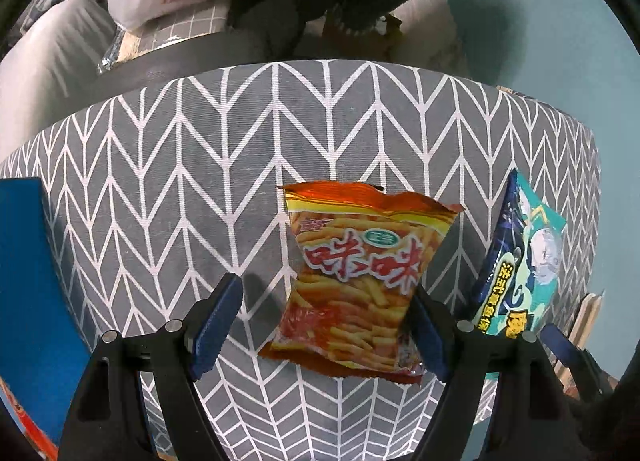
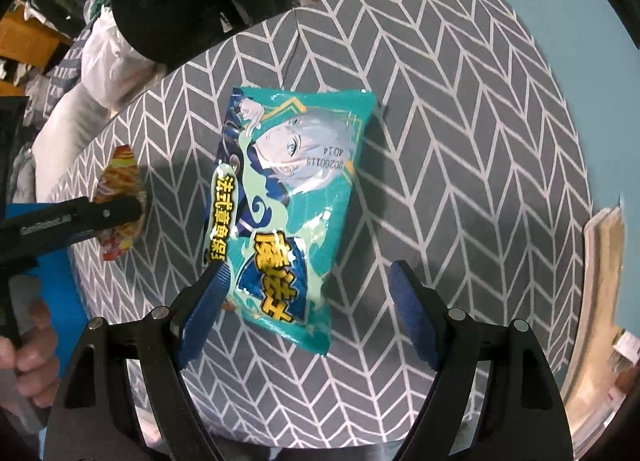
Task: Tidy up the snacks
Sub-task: 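Grasp the teal anime packet with the right tool while the left tool grasps the orange stick-snack bag, then lift both packets and carry them over the cardboard box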
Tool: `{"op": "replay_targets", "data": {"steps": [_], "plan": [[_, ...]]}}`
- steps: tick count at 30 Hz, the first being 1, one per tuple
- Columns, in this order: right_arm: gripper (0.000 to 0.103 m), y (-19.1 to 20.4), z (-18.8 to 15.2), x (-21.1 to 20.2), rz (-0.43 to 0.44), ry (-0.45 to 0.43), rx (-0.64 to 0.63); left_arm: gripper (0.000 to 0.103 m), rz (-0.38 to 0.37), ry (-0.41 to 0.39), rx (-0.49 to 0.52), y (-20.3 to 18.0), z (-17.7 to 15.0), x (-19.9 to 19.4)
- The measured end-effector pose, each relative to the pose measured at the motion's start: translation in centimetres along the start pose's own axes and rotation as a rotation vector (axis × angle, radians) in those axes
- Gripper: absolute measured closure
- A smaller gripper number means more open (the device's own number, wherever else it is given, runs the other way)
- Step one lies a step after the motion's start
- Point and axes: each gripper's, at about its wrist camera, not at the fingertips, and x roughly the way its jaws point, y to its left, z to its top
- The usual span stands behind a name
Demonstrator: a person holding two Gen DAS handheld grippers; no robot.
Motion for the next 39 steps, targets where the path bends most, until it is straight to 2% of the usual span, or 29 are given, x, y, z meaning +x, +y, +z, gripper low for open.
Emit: {"op": "replay_targets", "data": {"steps": [10, 13, 15, 17, 27, 33, 39], "plan": [[0.022, 1.0, 0.9, 0.8, 0.009, 0.022, 0.012, 0.024, 0.001, -0.025, -0.014, 0.0, 0.0, 0.7], [0.022, 1.3, 1.1, 1.0, -0.001, 0.026, 0.003, 0.037, 0.018, -0.051, 0.016, -0.6, -0.1, 0.3], [0.022, 1.7, 1.4, 1.4, -0.008, 0.029, -0.001, 0.055, 0.031, -0.062, 0.035, -0.9, -0.2, 0.0], [0.022, 2.1, 1.9, 1.7, -0.009, 0.034, 0.001, 0.058, 0.017, -0.062, 0.037, -0.9, -0.3, -0.2], [0.022, 4.9, 4.4, 4.7, -0.051, 0.064, 0.018, 0.059, 0.04, -0.095, -0.013, 2.8, -2.4, -2.2], [0.021, 7.5, 5.6, 6.8, -0.11, 0.064, -0.002, 0.059, 0.035, -0.088, -0.07, 5.2, -4.1, -2.6], [0.019, 10.9, 6.1, 8.5, -0.228, 0.035, -0.058, 0.059, 0.031, -0.088, -0.095, 7.1, -5.8, -3.0]]}}
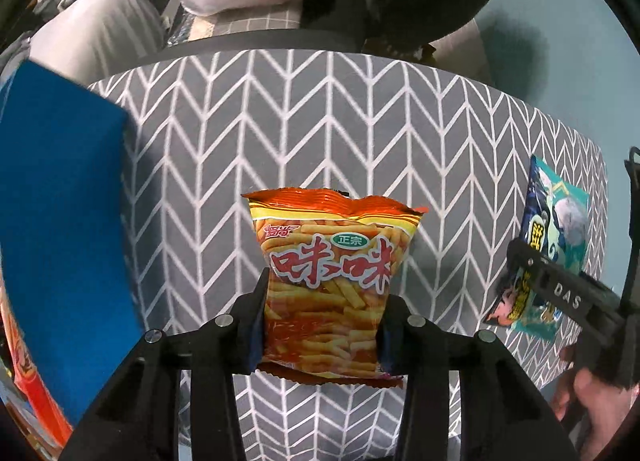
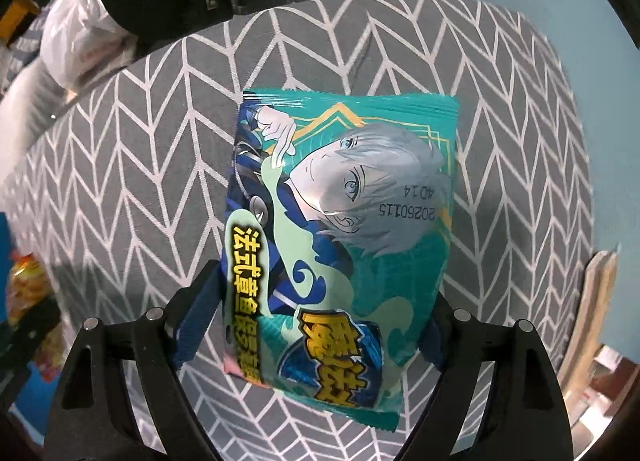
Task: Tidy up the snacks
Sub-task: 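Lift both packets and carry them over the cardboard box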
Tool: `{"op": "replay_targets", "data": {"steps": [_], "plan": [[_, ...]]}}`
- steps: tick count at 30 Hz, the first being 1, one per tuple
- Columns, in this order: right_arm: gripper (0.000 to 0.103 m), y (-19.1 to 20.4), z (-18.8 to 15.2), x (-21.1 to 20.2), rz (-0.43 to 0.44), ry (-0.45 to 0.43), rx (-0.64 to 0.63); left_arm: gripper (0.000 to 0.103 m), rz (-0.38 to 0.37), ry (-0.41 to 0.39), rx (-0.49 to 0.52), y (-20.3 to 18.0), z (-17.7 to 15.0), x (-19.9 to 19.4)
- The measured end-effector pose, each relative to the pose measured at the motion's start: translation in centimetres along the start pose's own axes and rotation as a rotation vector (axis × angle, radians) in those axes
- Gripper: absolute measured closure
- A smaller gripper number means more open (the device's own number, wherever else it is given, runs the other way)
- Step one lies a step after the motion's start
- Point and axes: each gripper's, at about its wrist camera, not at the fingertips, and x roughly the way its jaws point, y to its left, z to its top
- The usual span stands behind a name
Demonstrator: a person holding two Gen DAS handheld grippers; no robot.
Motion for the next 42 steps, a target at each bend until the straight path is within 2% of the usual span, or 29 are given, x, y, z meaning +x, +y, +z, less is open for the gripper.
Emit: {"op": "replay_targets", "data": {"steps": [4, 6, 8, 16, 20, 35, 42], "plan": [[0.02, 1.3, -0.2, 0.2, -0.006, -0.022, -0.034, 0.059, 0.002, -0.004, 0.005, 0.8, -0.9, -0.5], [0.027, 1.2, -0.7, 0.0, 0.005, -0.029, -0.053, 0.059, 0.005, -0.005, 0.009, 1.1, -1.4, -0.8], [0.04, 1.4, -1.4, -0.2, 0.011, -0.036, -0.075, 0.059, 0.004, -0.006, 0.011, 1.5, -1.8, -1.1], [0.041, 1.2, -3.9, -0.3, 0.034, -0.046, -0.151, 0.059, 0.003, -0.038, 0.012, 3.2, -3.6, -2.8], [0.041, 2.0, -5.5, -1.3, 0.032, -0.067, -0.2, 0.059, 0.026, -0.065, 0.028, 3.7, -4.4, -4.2], [0.041, 5.7, -7.9, -8.3, 0.099, -0.141, -0.342, 0.059, 0.039, -0.176, 0.062, 5.8, -6.9, -11.0], [0.041, 7.9, -9.0, -11.2, 0.133, -0.164, -0.412, 0.059, 0.022, -0.223, 0.04, 7.9, -7.9, -13.6]]}}
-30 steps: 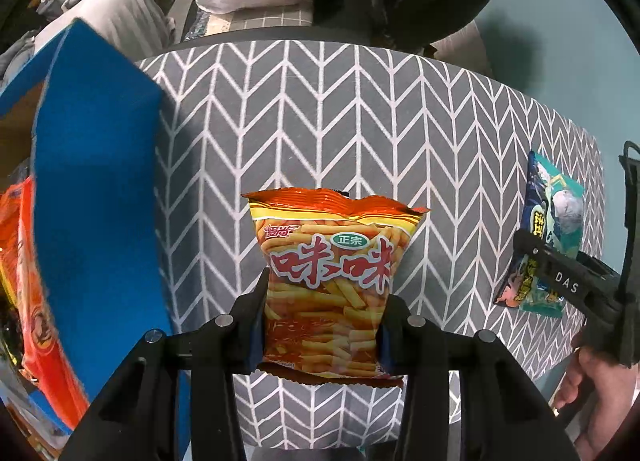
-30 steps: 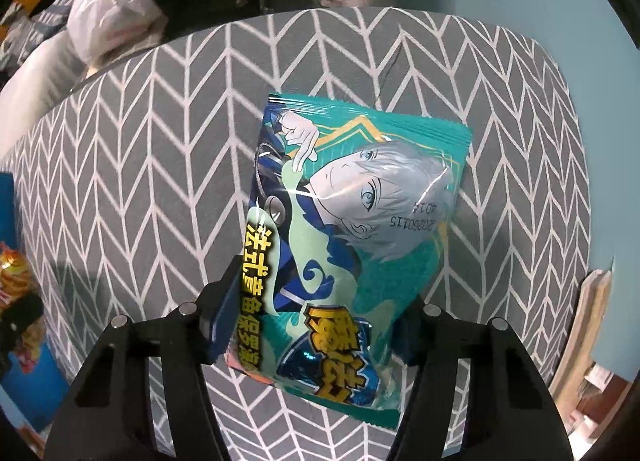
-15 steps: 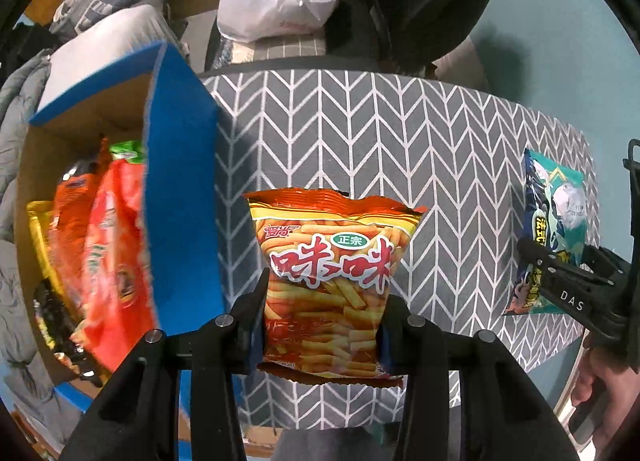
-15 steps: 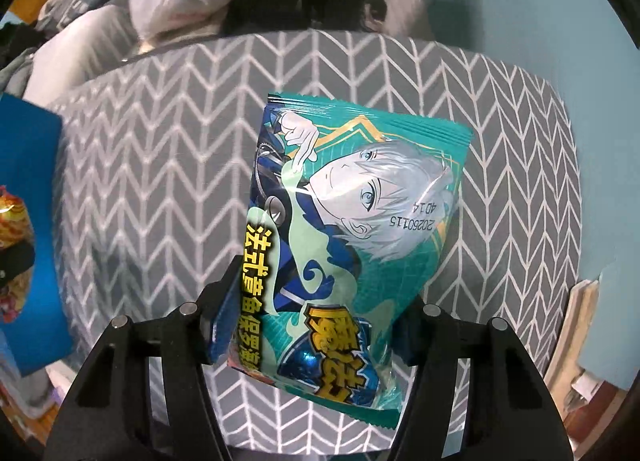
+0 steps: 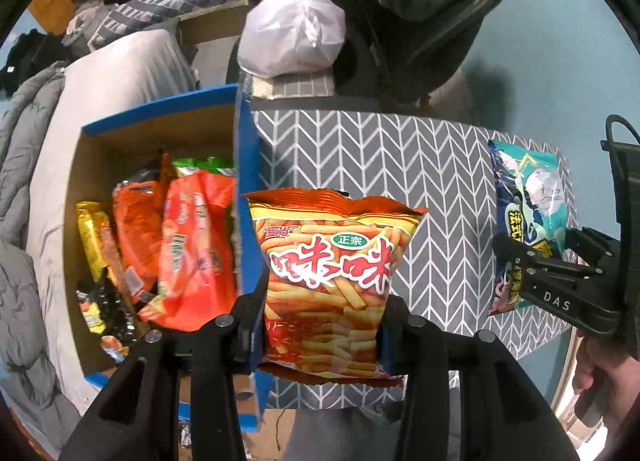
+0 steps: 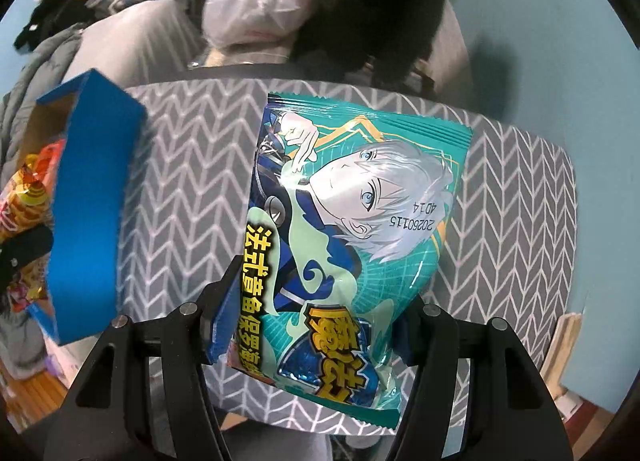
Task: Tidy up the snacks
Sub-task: 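Lift both packets and carry them over the cardboard box, then open both tools to drop the packets into the box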
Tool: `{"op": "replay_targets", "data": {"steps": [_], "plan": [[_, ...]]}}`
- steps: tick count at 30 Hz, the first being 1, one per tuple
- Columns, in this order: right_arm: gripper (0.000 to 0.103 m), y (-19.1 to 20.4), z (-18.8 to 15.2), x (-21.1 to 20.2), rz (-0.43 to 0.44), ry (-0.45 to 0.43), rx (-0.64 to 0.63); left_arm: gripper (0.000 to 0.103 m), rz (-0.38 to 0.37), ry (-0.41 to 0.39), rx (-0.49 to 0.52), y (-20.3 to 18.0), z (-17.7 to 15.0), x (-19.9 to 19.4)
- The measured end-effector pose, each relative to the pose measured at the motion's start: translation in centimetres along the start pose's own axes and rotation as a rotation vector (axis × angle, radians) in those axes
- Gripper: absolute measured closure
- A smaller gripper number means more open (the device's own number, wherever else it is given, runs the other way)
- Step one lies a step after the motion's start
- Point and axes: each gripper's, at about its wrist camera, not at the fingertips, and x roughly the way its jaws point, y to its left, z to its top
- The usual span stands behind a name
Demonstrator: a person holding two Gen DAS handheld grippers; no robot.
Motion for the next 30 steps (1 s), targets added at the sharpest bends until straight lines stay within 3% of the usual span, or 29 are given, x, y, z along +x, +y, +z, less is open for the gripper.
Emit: {"op": "replay_targets", "data": {"steps": [14, 30], "plan": [[0.041, 9.0, 3.5, -2.4, 0.092, -0.051, -0.157, 0.059, 0.003, -0.038, -0.142, 7.4, -1.2, -2.6], [0.041, 21.6, 7.2, -1.2, 0.207, -0.03, -0.334, 0.059, 0.035, -0.022, -0.318, 16.8, -3.1, -1.8]]}}
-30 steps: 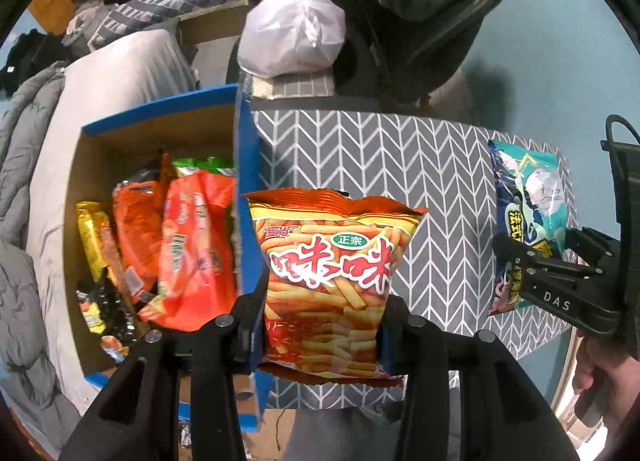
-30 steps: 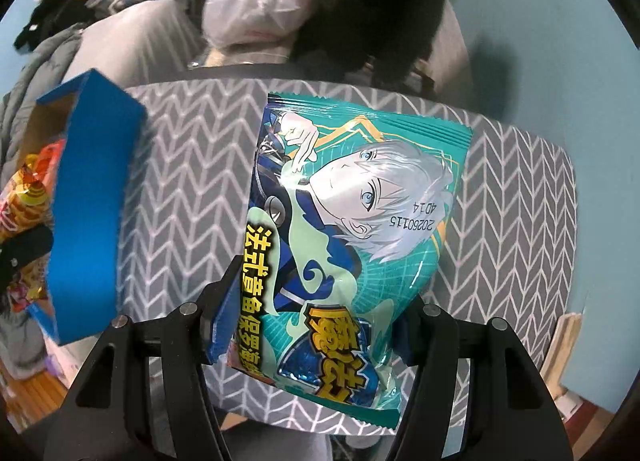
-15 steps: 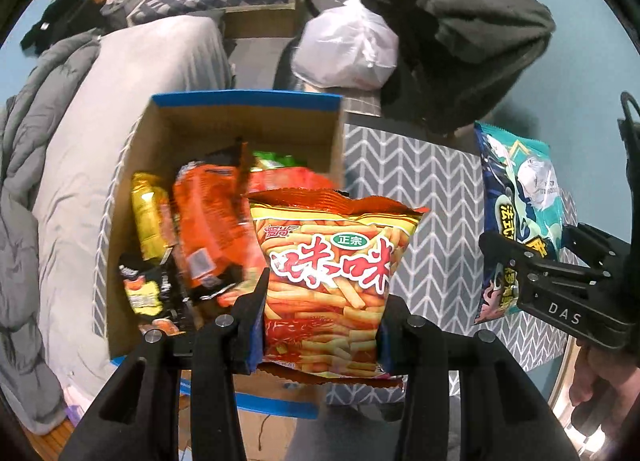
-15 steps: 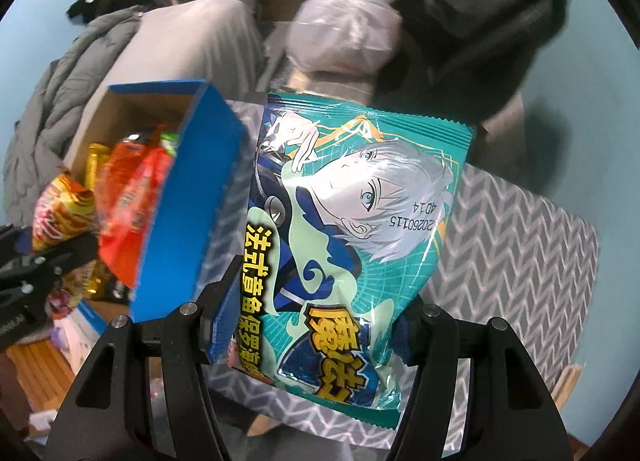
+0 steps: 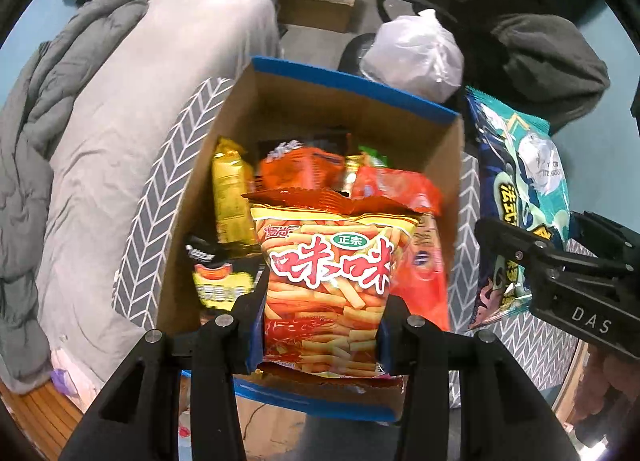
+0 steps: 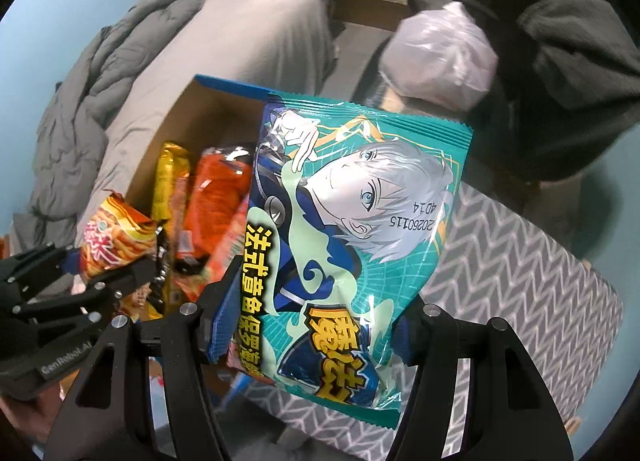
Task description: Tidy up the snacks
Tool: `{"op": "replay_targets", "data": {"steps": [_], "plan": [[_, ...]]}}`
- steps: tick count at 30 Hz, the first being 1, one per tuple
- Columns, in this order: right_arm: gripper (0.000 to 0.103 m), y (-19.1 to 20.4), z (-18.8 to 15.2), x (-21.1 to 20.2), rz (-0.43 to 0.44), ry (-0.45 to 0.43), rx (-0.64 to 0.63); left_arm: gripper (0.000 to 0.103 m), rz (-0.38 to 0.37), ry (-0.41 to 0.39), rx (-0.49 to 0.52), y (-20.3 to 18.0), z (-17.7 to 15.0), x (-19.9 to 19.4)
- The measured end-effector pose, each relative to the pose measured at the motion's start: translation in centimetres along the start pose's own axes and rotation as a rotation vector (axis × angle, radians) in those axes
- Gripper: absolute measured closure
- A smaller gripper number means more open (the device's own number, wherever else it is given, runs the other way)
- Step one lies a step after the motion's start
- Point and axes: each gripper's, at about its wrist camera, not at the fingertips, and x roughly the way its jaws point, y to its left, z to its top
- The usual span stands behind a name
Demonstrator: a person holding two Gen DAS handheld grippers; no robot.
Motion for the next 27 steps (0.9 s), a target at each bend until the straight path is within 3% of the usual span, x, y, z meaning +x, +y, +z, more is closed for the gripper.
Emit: {"op": "replay_targets", "data": {"steps": [13, 17, 19, 21, 27], "plan": [[0.037, 4.0, 2.7, 2.9, 0.02, 0.063, -0.066, 0.058, -0.007, 0.034, -0.076, 3.2, 0.3, 1.3], [0.031, 4.9, 2.9, 2.8, -0.014, 0.056, -0.088, 0.037, -0.002, 0.016, -0.087, 3.5, 0.4, 0.7], [0.026, 5.1, 3.0, 2.5, -0.028, 0.041, -0.091, 0.036, 0.003, -0.005, -0.089, 3.6, 0.3, 0.1], [0.026, 5.0, 2.9, 2.0, -0.04, 0.028, -0.087, 0.031, 0.008, -0.009, -0.088, 3.7, 0.3, -0.3], [0.025, 4.5, 2.5, 0.3, -0.067, -0.004, -0.058, 0.029, 0.019, -0.034, -0.085, 3.9, 0.3, -1.9]]}}
